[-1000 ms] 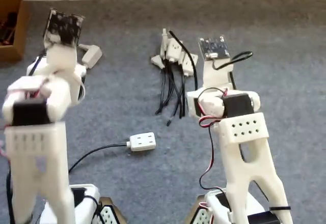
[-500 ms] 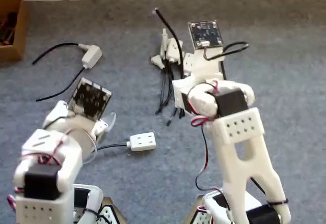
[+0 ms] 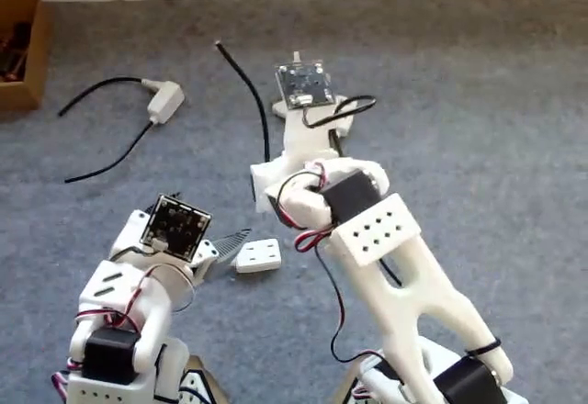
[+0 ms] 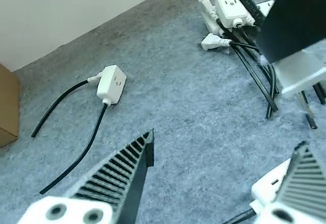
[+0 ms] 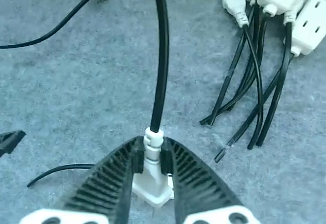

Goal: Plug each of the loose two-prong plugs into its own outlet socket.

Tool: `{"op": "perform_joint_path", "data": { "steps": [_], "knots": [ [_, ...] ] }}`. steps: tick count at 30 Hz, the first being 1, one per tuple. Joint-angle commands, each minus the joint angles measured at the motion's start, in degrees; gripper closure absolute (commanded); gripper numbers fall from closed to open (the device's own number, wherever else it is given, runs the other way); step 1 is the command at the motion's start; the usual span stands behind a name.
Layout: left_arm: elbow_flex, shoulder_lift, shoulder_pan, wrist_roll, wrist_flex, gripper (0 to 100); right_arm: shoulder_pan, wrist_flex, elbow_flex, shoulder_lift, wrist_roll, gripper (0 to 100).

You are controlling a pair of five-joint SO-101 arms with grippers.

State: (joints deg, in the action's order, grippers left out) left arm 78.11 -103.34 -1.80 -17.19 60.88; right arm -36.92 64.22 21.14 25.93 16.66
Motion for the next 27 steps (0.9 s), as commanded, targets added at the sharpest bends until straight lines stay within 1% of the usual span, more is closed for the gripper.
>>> {"op": "perform_joint_path", "data": {
  "steps": [1, 6, 11, 14, 17, 19, 21, 23, 25, 27],
  "knots": [
    [1.3, -1.5, 1.4, 0.4, -1.6, 61, -1.1, -1.2, -0.9, 0.6, 0.6, 99.2],
    [0.7, -1.1, -2.3, 0.6, -1.6, 61, -2.0, -1.2, -0.9, 0.6, 0.6, 99.2],
    [0.6, -1.1, -3.1, 1.8, -1.6, 63, -8.7, -1.1, -0.5, 0.6, 0.4, 99.2],
    [0.7, -1.1, -3.0, 1.8, -1.7, 63, -10.3, -1.1, -0.7, 0.6, 0.4, 99.2],
    [1.7, -1.1, -0.3, 1.8, -2.6, 63, -10.4, -0.7, -0.5, 0.6, 0.4, 99.2],
    [4.3, -1.0, 1.9, 1.8, -6.2, 63, -10.4, 0.4, -0.7, 0.6, 0.3, 99.2],
    [6.5, -1.0, 2.8, 1.8, -9.2, 63, -10.4, 1.2, -0.9, 0.6, 0.3, 99.2],
    [7.1, -1.0, 3.0, 1.8, -9.9, 63, -10.3, 1.4, -0.9, 0.6, -0.2, 98.9],
    [7.0, -1.0, 3.2, 1.8, -9.9, 63, -10.4, 1.4, -0.6, 0.6, -4.2, 98.9],
    [7.0, -1.0, 4.2, 1.8, -9.9, 63, -10.4, 2.9, -0.5, 0.6, -6.3, 98.9]
  ]
}}
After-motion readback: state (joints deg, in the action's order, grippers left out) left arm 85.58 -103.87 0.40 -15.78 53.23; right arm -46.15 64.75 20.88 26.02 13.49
